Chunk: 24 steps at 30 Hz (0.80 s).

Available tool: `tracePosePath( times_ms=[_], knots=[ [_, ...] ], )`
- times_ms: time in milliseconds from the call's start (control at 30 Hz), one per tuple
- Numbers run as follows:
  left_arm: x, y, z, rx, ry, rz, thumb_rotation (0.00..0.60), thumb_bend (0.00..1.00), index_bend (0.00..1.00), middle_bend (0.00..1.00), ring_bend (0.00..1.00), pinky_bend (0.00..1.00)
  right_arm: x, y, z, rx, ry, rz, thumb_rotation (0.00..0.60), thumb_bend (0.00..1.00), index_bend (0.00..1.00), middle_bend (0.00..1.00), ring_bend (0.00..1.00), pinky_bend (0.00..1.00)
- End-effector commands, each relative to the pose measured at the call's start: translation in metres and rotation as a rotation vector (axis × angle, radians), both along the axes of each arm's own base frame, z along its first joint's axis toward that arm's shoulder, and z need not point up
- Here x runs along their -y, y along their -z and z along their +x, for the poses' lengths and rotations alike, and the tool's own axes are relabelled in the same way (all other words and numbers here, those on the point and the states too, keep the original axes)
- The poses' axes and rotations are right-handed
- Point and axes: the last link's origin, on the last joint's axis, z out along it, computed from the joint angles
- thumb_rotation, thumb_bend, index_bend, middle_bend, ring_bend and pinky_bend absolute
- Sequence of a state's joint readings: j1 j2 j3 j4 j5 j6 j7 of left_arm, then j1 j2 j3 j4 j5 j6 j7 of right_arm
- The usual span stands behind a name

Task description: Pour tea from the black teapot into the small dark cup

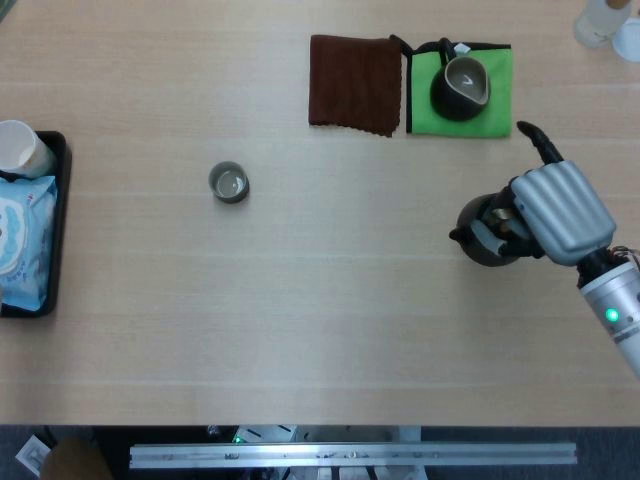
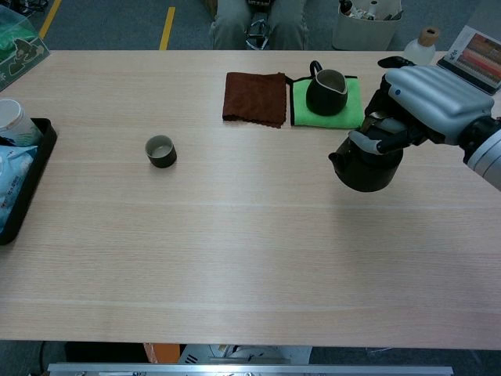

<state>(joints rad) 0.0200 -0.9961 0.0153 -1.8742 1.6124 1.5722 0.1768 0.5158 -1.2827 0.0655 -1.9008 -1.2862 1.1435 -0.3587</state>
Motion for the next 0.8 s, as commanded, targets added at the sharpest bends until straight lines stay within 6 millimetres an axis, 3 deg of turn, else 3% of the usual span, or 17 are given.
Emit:
tracePosePath(
  times_ms=[33, 367, 800],
  knots=[
    [-0.002, 0.001, 0.000, -0.001, 0.007, -0.004, 0.600, 0.41, 0.28, 0.28, 0.26, 0.24, 0.000, -0.002, -0.001, -0.006, 0.000, -0.012, 0.468, 0.34, 1.00, 0.96, 0.94, 0.00],
    [-0.029, 0.018, 0.009, 0.008, 0.093, -0.108, 0.600, 0.41, 0.28, 0.28, 0.26, 0.24, 0.000, -0.013, -0.002, -0.007, 0.010, -0.045, 0.479, 0.34, 1.00, 0.96, 0.94, 0.00],
    [-0.083, 0.072, 0.033, 0.034, 0.183, -0.380, 0.600, 0.41, 0.25, 0.27, 0.26, 0.24, 0.011, -0.030, -0.011, -0.019, 0.050, -0.112, 0.497, 0.34, 1.00, 0.96, 0.94, 0.00]
  ],
)
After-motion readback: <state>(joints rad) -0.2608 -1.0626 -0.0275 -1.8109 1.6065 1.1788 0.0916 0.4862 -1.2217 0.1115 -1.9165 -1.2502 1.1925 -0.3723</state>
